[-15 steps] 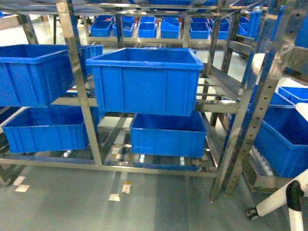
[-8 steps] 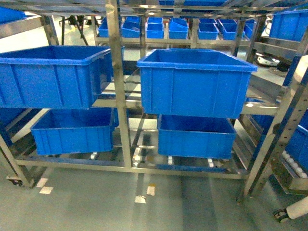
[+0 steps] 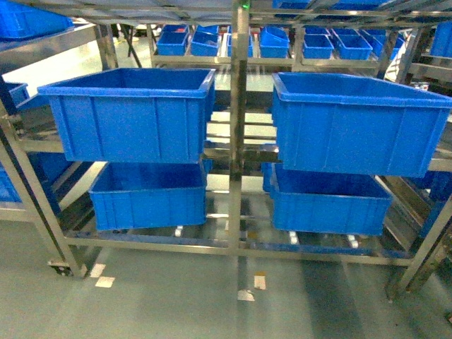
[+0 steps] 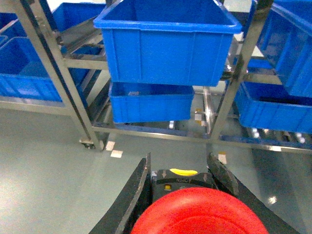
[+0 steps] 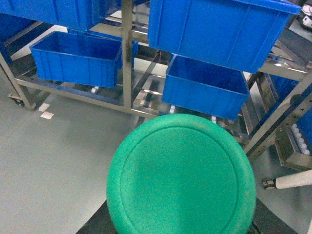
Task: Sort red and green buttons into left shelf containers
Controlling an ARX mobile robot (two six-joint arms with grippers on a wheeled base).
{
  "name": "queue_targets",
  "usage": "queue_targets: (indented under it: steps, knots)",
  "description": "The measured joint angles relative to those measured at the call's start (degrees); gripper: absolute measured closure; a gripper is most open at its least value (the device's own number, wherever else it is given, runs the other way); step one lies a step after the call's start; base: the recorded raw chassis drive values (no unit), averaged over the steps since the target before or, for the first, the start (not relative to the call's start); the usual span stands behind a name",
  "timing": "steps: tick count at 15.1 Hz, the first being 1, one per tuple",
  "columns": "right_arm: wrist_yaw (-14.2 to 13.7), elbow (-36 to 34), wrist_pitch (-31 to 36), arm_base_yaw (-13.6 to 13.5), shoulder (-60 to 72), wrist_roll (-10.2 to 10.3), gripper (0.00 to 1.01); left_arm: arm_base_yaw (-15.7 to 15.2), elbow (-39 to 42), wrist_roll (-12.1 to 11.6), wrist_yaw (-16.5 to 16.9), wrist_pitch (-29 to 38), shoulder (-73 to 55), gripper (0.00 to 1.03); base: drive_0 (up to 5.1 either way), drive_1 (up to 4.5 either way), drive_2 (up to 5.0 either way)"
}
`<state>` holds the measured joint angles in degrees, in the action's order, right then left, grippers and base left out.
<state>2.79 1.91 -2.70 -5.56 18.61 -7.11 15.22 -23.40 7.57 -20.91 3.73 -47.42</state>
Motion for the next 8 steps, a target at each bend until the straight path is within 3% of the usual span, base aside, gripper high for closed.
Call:
queue_targets:
  steps: [1, 8]
  knots:
    - [0.0, 0.0, 0.0, 0.0, 0.0, 0.0, 0.67, 0.0, 0.0, 0.0, 0.0, 0.0, 0.0, 0.74, -4.0, 1.93, 1.9]
    - [0.2, 0.0, -0.1, 0.0, 0.0, 0.0, 0.67, -0.2, 0.0, 0.0, -0.5, 0.0, 0.1, 0.74, 0.0, 0.0, 0.0]
